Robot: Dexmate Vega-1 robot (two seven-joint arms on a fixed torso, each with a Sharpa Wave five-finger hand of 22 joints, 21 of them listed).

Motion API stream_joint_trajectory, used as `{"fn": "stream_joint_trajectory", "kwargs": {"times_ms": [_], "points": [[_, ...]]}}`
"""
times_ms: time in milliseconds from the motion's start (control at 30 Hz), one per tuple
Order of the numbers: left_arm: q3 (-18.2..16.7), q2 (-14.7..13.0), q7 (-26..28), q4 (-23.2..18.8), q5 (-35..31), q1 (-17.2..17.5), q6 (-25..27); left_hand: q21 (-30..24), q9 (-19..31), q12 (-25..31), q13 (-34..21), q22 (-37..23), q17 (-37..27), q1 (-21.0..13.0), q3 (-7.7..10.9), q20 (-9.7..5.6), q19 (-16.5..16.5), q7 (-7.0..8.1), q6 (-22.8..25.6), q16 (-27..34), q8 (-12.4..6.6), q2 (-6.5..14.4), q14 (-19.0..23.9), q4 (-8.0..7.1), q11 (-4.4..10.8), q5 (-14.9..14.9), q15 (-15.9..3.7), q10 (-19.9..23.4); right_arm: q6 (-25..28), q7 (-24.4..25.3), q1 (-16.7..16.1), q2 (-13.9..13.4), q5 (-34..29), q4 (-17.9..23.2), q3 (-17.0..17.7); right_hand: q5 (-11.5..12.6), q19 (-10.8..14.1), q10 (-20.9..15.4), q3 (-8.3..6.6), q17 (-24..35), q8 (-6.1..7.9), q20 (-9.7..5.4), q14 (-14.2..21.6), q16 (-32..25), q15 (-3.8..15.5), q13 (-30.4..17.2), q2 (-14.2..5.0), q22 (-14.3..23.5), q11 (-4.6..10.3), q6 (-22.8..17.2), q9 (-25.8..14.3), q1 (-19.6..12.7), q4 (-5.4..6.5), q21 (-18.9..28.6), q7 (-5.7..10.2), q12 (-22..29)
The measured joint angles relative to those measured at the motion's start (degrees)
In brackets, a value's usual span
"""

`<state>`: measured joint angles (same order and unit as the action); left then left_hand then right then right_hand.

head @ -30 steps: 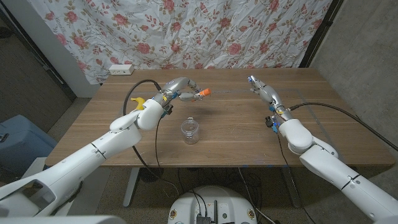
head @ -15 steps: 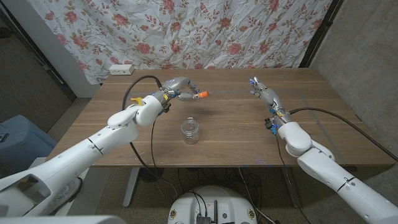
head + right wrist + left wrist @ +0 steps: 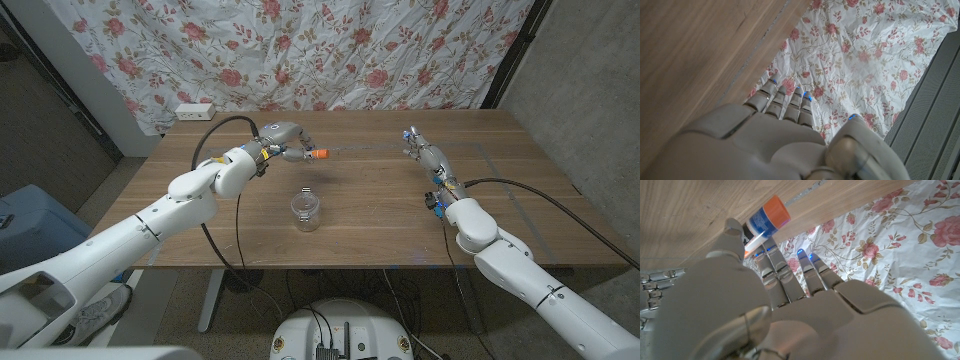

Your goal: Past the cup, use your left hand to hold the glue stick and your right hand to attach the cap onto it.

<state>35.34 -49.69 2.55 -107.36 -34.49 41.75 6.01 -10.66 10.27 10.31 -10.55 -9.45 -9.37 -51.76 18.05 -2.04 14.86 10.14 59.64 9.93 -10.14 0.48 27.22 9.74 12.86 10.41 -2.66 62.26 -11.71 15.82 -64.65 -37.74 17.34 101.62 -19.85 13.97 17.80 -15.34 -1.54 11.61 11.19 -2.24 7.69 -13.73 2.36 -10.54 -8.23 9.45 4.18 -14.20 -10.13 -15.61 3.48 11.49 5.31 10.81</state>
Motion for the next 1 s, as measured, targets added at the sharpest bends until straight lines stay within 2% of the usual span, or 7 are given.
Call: {"fn": "stream_joint_trajectory", "kwargs": {"times_ms": [33,67,233,433,800,833,1000], "points": [[0.0,0.0,0.0,0.1,0.0,-0.1,0.0,0.0,0.0,0.0,0.0,0.0,0.0,0.0,0.0,0.0,0.0,0.01,0.0,0.0,0.0,0.0,0.0,0.0,-0.06,0.0,0.0,-0.1,0.0,0.0,0.0,0.0,0.1,0.0,0.0,0.0,0.0,0.0,0.0,0.0,0.0,0.0,0.0,0.3,0.0,0.0,0.0,0.0,0.0,0.0,0.0,0.0,0.0,0.0,0.0,0.0],[0.1,-0.2,-1.5,0.2,-2.0,-0.3,-0.4,0.0,0.0,-0.1,0.0,0.0,0.0,-0.8,-0.01,0.0,0.0,0.02,0.0,0.0,0.0,0.7,0.0,0.01,-0.08,0.0,0.0,-0.1,-0.2,-0.1,0.5,1.1,0.4,-1.8,-0.2,0.0,0.0,0.2,0.0,0.0,0.0,0.0,0.0,0.5,0.0,0.0,0.0,0.0,-0.23,0.0,0.0,0.0,0.0,0.0,-0.01,0.0],[0.3,-0.6,-2.6,1.0,-3.2,-0.9,-1.0,0.0,0.0,-0.2,0.0,0.0,0.0,-0.8,-0.02,-0.25,-0.2,0.12,-0.1,0.0,0.0,0.7,-0.3,0.02,0.02,0.0,-0.31,-0.4,-0.8,-0.6,1.0,1.8,1.8,-3.1,-0.3,0.0,0.0,0.5,0.01,0.0,-0.52,0.01,0.0,0.5,0.0,0.0,0.01,0.0,-0.54,0.6,0.0,0.0,0.01,-0.4,-0.64,0.0],[0.7,-0.9,-3.6,2.0,-4.5,-1.7,-1.6,0.0,0.0,-0.2,0.0,0.0,0.0,-0.8,-0.02,-0.25,-0.2,0.32,-0.3,0.0,0.0,0.7,-0.6,0.02,0.13,0.0,-0.01,-0.7,-1.6,-1.2,1.4,2.6,3.6,-4.4,-0.4,0.0,-0.8,0.8,-0.06,0.0,-0.84,0.83,-0.2,0.5,-0.22,0.0,0.3,0.0,-1.99,1.4,0.0,0.9,0.41,-0.8,-1.34,0.0],[1.5,-1.5,-5.0,3.5,-6.7,-2.3,-2.6,0.0,0.0,-0.2,0.1,0.0,0.0,-0.9,-0.03,-0.42,-0.4,0.61,-0.6,0.0,-0.01,0.6,-0.6,0.03,0.22,0.0,-0.01,-1.2,-2.5,-2.2,2.0,3.6,6.1,-6.5,-0.6,0.0,-1.3,0.8,-0.07,0.0,-0.84,0.4,-0.4,0.9,-0.08,0.0,0.02,0.0,-2.05,2.0,0.0,1.2,0.88,-0.9,-1.52,0.0],[1.5,-1.5,-5.2,3.6,-7.0,-2.3,-2.6,0.0,0.0,-0.2,0.1,0.0,0.0,-0.9,-0.03,-0.34,-0.5,0.61,-0.6,0.0,-0.01,0.6,-0.6,0.03,0.22,0.0,-0.01,-1.2,-2.6,-2.2,2.0,3.6,6.3,-6.5,-0.6,0.0,-1.3,0.9,-0.07,0.0,-0.84,0.4,-0.4,0.9,0.0,0.0,0.61,0.0,-2.12,2.0,0.0,1.8,0.88,-0.9,-1.52,0.0],[1.8,-1.7,-5.8,3.8,-7.8,-2.3,-2.5,0.1,0.0,-0.2,0.1,0.0,0.0,-1.8,-0.1,-0.12,-0.7,0.61,-0.6,0.0,-0.01,0.9,-0.6,0.1,0.13,-0.1,-0.01,-1.3,-3.3,-2.6,2.2,4.3,7.2,-7.7,-0.8,0.0,-1.3,1.1,-0.06,0.0,-0.83,0.41,-0.4,0.9,0.0,0.0,0.68,0.0,-2.36,2.0,0.0,1.9,0.88,-0.9,-1.53,0.0]]}}
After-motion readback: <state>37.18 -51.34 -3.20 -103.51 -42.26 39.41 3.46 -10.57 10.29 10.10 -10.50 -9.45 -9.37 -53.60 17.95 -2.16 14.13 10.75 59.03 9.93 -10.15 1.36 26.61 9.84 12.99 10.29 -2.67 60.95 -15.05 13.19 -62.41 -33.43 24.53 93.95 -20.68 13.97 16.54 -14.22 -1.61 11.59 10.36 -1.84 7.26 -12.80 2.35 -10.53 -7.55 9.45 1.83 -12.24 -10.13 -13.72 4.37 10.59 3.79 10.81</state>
